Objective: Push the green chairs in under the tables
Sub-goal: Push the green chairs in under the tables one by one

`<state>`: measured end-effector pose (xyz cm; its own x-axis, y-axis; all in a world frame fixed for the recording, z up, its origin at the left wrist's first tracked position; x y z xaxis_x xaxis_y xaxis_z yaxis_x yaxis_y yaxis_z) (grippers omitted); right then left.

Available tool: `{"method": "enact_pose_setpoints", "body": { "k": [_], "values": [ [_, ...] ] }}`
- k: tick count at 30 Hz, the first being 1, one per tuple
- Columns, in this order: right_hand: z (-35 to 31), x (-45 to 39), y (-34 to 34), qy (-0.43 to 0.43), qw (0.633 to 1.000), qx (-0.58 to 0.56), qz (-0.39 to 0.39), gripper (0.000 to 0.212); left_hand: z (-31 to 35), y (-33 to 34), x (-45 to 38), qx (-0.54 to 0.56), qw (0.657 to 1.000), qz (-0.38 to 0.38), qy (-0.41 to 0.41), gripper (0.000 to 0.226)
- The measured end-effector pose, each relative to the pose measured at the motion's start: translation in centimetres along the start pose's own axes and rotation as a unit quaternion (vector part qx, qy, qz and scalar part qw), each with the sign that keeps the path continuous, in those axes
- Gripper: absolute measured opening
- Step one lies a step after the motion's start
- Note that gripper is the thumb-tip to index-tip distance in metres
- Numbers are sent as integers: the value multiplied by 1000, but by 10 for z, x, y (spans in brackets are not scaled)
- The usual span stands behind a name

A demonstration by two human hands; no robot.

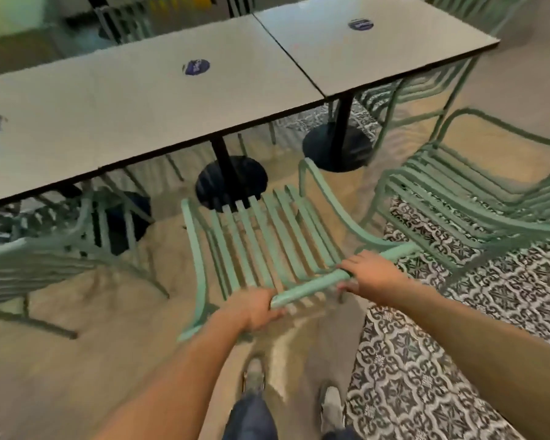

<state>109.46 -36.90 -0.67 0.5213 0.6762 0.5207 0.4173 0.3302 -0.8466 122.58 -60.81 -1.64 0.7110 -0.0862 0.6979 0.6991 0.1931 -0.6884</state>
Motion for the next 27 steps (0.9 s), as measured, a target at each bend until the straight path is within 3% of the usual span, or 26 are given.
{"method": "enact_pose_setpoints", "body": {
  "k": [4, 7, 11, 16, 18, 23, 27],
  "values": [
    [9, -1, 4, -14, 999, 38, 9, 53, -11, 37, 29, 53, 991, 102, -63, 63],
    [12, -3, 12, -34, 997, 62, 44, 55, -17, 52, 43, 30, 978, 182, -94, 59],
    [18, -10, 15, -47, 993, 70, 86, 38, -17, 56, 38, 19, 969, 219, -116, 60],
    [20, -26, 11, -66, 987, 83, 122, 52, -30, 46, 34, 17, 968, 223, -112, 80],
    [21, -38, 5, -73, 982, 85, 151, 45, -39, 36, 30, 28, 969, 218, -109, 84],
    [19, -70, -17, -83, 978, 86, 172, 36, -63, 11, 18, 25, 970, 209, -121, 82],
    [14, -98, -38, -59, 990, 68, 104, 41, -86, -11, 9, 26, 972, 202, -115, 60]
  ]
}}
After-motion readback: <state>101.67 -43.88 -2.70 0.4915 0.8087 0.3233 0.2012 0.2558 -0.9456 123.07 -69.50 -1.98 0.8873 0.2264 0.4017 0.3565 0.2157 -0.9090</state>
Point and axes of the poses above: each hand's wrist, its own x-axis away from the middle knuckle, its own y-axis out of the palm, z = x × y, the point moved 1 cm from there along -x, towards the middle knuckle, and after that the axes turned 9 degrees about -z, right-handed, at the moved point
